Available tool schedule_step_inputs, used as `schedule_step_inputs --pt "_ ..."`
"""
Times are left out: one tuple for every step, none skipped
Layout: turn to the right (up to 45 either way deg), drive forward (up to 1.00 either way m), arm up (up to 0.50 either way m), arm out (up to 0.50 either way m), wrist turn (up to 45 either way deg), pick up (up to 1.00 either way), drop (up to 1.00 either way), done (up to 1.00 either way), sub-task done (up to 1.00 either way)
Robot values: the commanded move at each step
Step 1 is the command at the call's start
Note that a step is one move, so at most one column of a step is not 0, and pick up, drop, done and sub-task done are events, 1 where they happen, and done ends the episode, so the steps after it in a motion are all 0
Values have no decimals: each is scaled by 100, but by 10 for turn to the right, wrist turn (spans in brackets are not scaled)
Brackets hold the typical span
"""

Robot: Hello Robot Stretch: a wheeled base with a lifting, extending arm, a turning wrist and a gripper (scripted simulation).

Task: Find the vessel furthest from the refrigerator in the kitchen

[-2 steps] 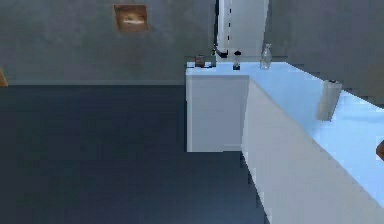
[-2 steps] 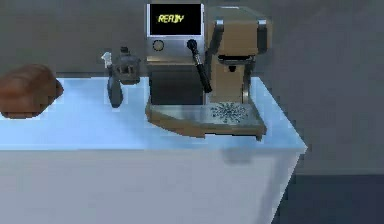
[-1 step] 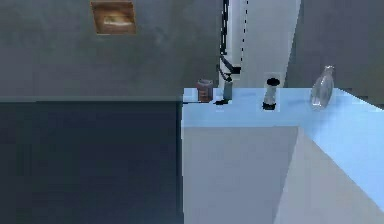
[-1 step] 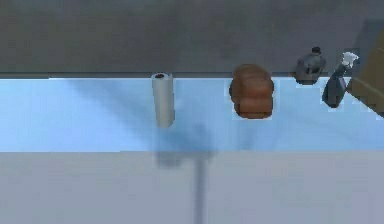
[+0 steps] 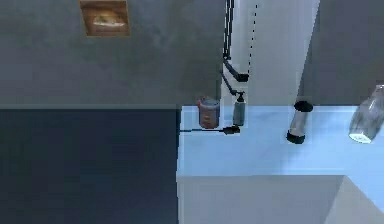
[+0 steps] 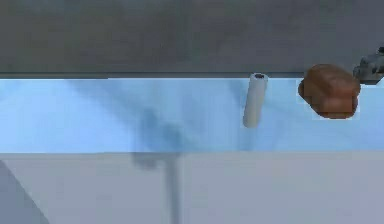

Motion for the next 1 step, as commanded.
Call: schedule_step_inputs --pt "-450 0 0 0 0 0 0 0 0"
